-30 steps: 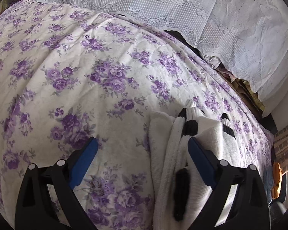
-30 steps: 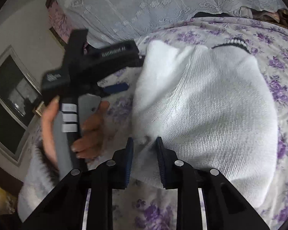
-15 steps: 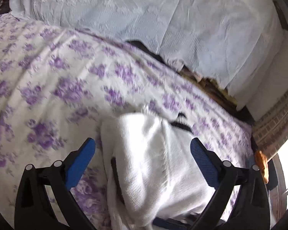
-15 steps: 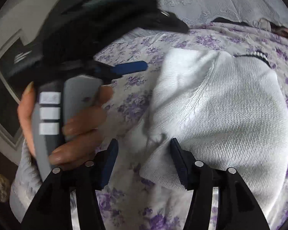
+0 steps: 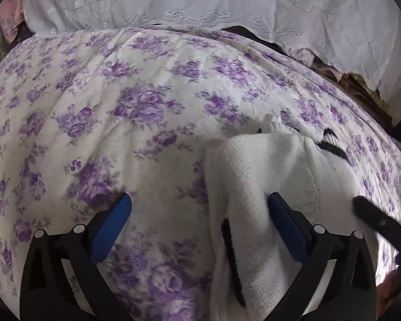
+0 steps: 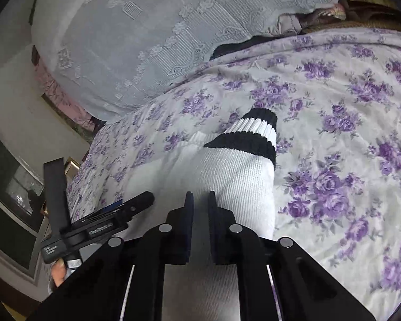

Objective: Fold small clothes

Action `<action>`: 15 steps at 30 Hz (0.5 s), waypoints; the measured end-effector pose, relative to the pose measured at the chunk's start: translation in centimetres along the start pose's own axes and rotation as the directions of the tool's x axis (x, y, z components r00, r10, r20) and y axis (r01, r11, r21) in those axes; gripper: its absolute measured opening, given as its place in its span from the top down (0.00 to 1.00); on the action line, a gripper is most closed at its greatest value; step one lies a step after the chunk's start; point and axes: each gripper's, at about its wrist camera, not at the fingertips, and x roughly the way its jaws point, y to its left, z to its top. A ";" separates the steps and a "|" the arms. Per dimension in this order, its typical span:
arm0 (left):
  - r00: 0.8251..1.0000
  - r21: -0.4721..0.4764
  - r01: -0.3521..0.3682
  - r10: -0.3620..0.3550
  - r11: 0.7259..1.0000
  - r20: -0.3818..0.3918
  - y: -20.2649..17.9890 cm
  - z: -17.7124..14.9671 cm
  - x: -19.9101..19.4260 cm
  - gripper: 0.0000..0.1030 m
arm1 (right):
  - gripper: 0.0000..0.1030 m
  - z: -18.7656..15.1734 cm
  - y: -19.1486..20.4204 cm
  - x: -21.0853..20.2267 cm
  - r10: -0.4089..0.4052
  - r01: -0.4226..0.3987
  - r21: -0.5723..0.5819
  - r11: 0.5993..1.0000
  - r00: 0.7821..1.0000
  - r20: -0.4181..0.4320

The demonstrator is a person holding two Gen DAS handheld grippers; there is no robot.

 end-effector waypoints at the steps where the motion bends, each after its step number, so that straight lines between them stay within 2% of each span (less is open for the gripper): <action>1: 1.000 -0.020 -0.004 0.004 1.000 -0.003 0.5 0.2 0.1 0.04 | 0.90 0.0 0.5 0.7 -0.013 0.013 -0.018 1.000 1.000 -0.010; 4: 1.000 -0.053 0.019 -0.020 0.998 -0.017 1.4 0.4 0.4 0.04 | 0.90 -0.3 1.3 1.1 -0.044 0.044 -0.082 0.996 0.999 0.004; 7: 1.000 -0.027 0.007 -0.007 1.000 0.002 0.7 0.4 -0.7 0.04 | 0.91 -0.4 0.5 -0.5 -0.004 0.005 -0.020 1.000 0.999 0.046; 8: 1.000 -0.019 0.012 -0.012 1.000 0.026 0.4 0.4 -1.6 0.05 | 0.85 -0.6 0.6 -1.5 -0.006 0.008 -0.030 1.000 0.997 0.072; 10: 0.994 0.005 0.065 -0.065 0.998 0.093 -0.3 0.5 -3.8 0.05 | 0.85 -1.9 2.1 -3.7 -0.027 0.042 -0.136 0.990 0.993 0.112; 12: 0.983 0.034 0.139 -0.143 0.990 0.117 -1.1 0.4 -5.2 0.05 | 0.84 -3.5 3.1 -5.2 -0.036 0.060 -0.217 0.974 0.993 0.113; 14: 0.975 0.070 0.199 -0.205 0.977 0.080 -2.2 0.1 -4.7 0.05 | 0.80 -5.3 3.6 -5.5 -0.043 0.065 -0.262 0.963 0.995 0.090; 15: 0.978 0.086 0.200 -0.205 0.976 0.047 -2.7 -0.3 -3.7 0.05 | 0.77 -6.1 3.9 -5.1 -0.058 0.074 -0.288 0.955 0.996 0.065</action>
